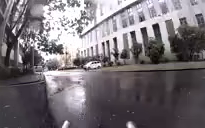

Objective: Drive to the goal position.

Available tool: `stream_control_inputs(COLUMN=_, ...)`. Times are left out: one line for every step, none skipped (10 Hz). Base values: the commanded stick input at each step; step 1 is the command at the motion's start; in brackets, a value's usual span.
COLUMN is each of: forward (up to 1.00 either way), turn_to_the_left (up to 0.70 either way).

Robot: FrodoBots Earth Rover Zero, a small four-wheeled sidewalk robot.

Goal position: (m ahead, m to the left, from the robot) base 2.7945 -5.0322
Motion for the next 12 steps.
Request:
stream_control_inputs(forward=0.68, turn_to_the_left=0.14)
stream_control_inputs(forward=0.68, turn_to_the_left=0.14)
stream_control_inputs(forward=0.68, turn_to_the_left=0.14)
stream_control_inputs(forward=0.68, turn_to_the_left=0.14)
stream_control_inputs(forward=0.68, turn_to_the_left=0.14)
stream_control_inputs(forward=0.68, turn_to_the_left=0.14)
stream_control_inputs(forward=0.68, turn_to_the_left=0.14)
stream_control_inputs(forward=0.68, turn_to_the_left=0.14)
stream_control_inputs(forward=0.68, turn_to_the_left=0.14)
stream_control_inputs(forward=0.68, turn_to_the_left=0.14)
stream_control_inputs(forward=0.68, turn_to_the_left=0.14)
stream_control_inputs(forward=0.68, turn_to_the_left=0.14)
